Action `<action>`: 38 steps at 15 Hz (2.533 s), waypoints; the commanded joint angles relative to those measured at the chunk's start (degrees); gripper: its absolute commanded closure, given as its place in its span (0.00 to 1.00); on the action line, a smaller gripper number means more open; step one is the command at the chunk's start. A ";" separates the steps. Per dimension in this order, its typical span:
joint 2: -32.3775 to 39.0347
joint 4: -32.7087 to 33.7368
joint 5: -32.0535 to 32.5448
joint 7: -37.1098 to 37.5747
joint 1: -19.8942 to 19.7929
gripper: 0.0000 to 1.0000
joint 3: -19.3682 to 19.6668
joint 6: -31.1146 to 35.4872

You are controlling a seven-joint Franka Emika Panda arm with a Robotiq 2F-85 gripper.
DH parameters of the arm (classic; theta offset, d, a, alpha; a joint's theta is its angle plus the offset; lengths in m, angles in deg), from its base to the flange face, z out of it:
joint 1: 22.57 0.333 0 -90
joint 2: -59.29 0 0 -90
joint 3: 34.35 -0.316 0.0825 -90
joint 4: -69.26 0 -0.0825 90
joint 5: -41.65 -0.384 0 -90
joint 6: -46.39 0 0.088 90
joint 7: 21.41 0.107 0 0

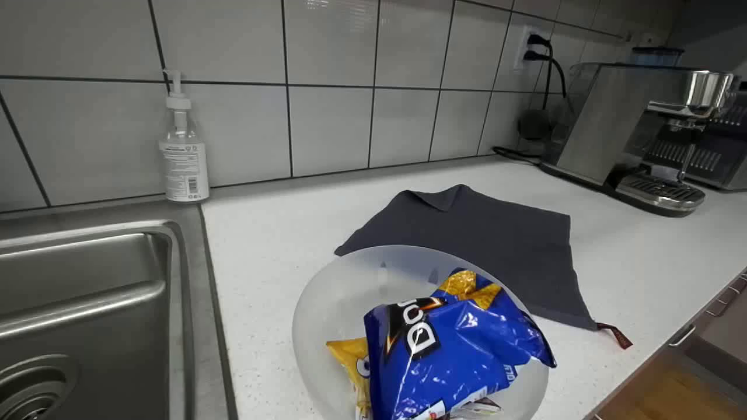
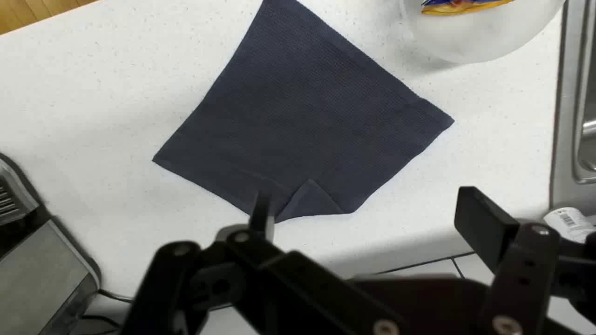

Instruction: Fold the grey towel twice in a triangular shape

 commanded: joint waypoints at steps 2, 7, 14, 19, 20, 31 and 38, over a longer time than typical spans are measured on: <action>0.09 0.13 0.20 0.15 0.54 0.00 0.46 -0.14; 0.09 0.13 0.20 0.15 0.54 0.00 0.46 -0.14; -0.03 -1.17 0.16 0.35 0.77 0.00 0.34 2.10; -0.41 -4.05 0.72 -0.10 1.13 0.00 0.06 5.58; -0.52 -4.76 0.76 -0.16 1.24 0.00 0.03 6.27; 2.00 -10.42 2.93 0.13 1.16 0.00 0.02 12.35; 7.27 -11.19 3.78 1.28 0.72 0.00 0.63 17.77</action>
